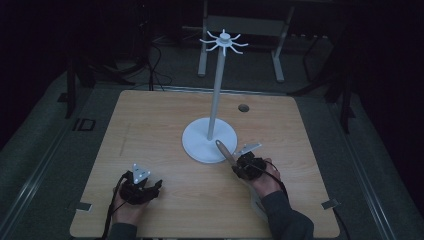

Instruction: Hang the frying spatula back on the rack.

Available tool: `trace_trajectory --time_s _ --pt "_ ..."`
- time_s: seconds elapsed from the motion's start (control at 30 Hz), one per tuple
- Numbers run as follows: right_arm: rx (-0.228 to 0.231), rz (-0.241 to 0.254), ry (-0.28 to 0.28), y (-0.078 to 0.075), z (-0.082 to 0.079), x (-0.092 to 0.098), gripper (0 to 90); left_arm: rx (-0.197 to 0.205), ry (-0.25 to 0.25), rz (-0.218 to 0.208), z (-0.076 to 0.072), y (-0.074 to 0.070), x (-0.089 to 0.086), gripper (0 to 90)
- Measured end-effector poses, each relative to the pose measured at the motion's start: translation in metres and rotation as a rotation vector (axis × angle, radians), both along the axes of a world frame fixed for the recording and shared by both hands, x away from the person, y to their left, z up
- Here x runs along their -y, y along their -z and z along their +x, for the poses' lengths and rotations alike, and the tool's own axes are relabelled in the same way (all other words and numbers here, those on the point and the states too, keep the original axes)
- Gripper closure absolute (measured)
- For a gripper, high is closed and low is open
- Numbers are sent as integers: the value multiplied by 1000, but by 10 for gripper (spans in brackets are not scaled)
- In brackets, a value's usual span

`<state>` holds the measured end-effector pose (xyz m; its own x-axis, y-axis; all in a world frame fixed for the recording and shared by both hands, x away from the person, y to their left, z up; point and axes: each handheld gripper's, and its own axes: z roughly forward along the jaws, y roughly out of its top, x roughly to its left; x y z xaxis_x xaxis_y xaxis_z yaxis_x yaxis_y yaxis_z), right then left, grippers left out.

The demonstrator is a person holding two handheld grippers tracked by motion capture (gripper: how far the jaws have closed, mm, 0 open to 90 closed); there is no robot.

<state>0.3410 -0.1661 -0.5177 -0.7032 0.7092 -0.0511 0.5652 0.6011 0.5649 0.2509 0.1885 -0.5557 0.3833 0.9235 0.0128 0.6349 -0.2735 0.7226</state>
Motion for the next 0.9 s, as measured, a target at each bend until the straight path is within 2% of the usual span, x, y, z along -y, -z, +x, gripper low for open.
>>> trace_trajectory --time_s 0.33,0.47,0.9 --pt "49 56 12 -13 -6 3 743 -1 0 4 0 0 0 411" --pt "69 94 19 -20 -8 4 742 -2 0 5 0 0 0 411" --pt "114 131 11 -34 -14 2 741 8 -2 6 -1 -1 0 410"
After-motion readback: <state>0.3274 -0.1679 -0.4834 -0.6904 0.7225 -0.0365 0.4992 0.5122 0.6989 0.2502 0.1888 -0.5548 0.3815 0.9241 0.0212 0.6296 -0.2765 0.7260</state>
